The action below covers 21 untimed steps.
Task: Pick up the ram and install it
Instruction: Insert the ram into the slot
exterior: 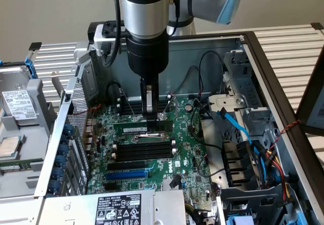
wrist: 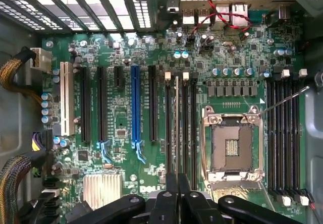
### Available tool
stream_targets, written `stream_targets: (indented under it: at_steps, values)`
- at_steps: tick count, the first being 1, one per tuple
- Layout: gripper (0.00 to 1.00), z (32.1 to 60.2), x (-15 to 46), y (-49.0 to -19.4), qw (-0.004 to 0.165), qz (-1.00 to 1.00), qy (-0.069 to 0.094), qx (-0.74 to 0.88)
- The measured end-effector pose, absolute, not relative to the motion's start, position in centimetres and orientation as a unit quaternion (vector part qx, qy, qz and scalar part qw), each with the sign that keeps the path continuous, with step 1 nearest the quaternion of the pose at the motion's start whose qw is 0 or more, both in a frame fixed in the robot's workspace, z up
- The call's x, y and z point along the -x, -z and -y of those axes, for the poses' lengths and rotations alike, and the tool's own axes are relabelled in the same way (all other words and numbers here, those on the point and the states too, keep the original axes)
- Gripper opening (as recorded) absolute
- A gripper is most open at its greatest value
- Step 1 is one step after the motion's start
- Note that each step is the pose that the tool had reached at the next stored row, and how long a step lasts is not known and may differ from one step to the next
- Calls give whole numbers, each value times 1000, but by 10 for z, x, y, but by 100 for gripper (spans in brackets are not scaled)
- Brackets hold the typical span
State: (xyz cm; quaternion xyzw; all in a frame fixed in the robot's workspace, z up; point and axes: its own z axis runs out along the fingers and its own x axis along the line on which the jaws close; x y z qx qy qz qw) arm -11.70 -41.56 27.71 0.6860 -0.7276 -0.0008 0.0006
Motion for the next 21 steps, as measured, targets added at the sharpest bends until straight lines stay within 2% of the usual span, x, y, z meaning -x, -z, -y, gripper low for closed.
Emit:
stream_targets:
  at_steps: [21]
  values:
    - [12,416,117,-243,1,724,0,-690]
